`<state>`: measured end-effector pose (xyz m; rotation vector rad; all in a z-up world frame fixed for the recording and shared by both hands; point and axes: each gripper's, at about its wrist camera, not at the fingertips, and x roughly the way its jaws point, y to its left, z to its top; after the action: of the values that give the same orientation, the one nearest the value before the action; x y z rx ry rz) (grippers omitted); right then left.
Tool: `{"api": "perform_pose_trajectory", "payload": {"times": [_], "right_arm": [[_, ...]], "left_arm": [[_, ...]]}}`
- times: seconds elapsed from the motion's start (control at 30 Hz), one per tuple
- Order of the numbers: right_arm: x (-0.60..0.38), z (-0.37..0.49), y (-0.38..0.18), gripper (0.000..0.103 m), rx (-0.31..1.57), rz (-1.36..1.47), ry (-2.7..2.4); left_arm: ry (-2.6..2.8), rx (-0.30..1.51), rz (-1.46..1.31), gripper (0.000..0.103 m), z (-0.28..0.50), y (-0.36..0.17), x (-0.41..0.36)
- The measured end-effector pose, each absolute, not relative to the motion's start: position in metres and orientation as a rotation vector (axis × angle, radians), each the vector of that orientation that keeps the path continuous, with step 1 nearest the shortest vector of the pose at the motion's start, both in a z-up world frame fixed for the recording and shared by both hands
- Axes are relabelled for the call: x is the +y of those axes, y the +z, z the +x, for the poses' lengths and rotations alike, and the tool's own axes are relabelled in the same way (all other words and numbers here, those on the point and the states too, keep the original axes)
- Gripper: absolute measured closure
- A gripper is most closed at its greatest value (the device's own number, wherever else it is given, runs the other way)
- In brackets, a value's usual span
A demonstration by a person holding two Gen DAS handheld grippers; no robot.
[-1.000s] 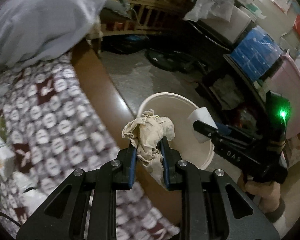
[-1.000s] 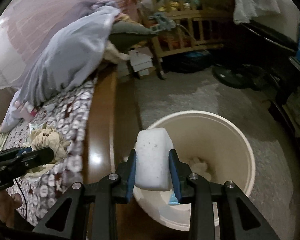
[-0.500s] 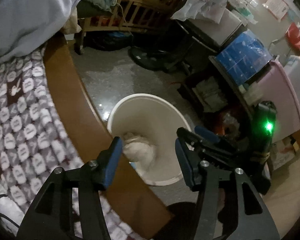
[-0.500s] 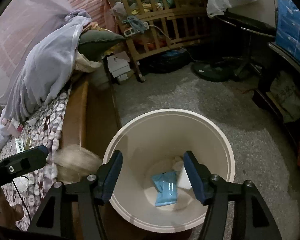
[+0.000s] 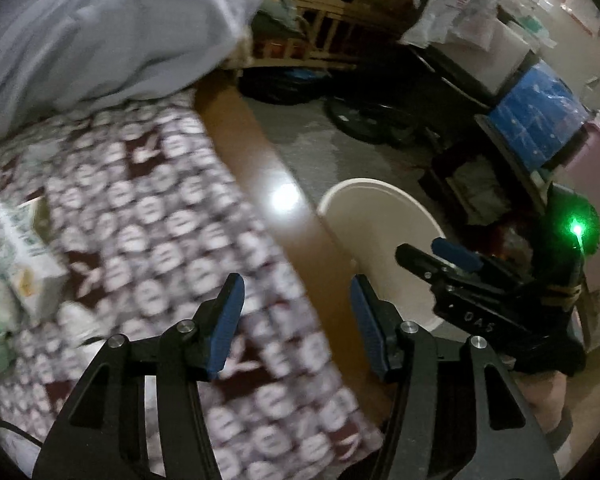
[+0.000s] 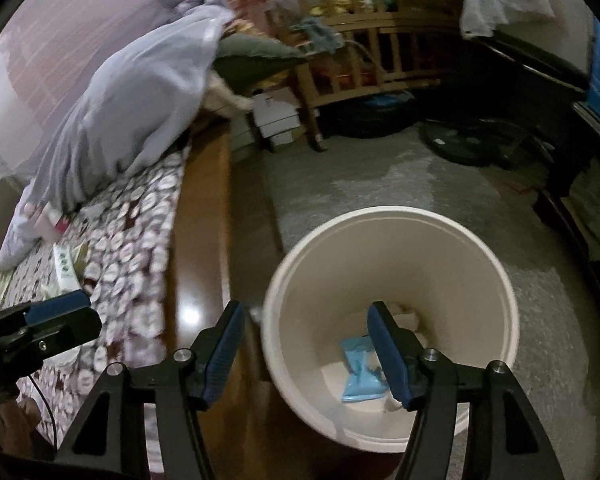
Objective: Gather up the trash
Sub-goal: 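Move both tools back toward the remaining trash on the blanket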
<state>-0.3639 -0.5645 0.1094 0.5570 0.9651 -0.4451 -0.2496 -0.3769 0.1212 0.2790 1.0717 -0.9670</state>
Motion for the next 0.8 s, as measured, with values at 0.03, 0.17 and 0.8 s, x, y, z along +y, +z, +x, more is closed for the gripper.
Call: {"api": "perform_pose_trajectory", "payload": {"times": [0.03, 0.17, 0.8], "right_arm": [[-0.558, -0.359, 0.111, 0.041, 0.967, 0.551, -0.43], [-0.537, -0.341, 0.114, 0.041, 0.971, 0.537, -0.376], [-0.377, -0.233, 0.12, 0.036, 1.012, 0.398, 0.049]], "left_arm": [[-0.947, 1.067, 0.277, 0.05, -0.246, 0.121, -0.367], [-0.87, 1.058, 0.271, 0.05, -0.229, 0.121, -0.333], [-0.439, 1.151, 0.013, 0.049, -0.125, 0.099, -0.114]]}}
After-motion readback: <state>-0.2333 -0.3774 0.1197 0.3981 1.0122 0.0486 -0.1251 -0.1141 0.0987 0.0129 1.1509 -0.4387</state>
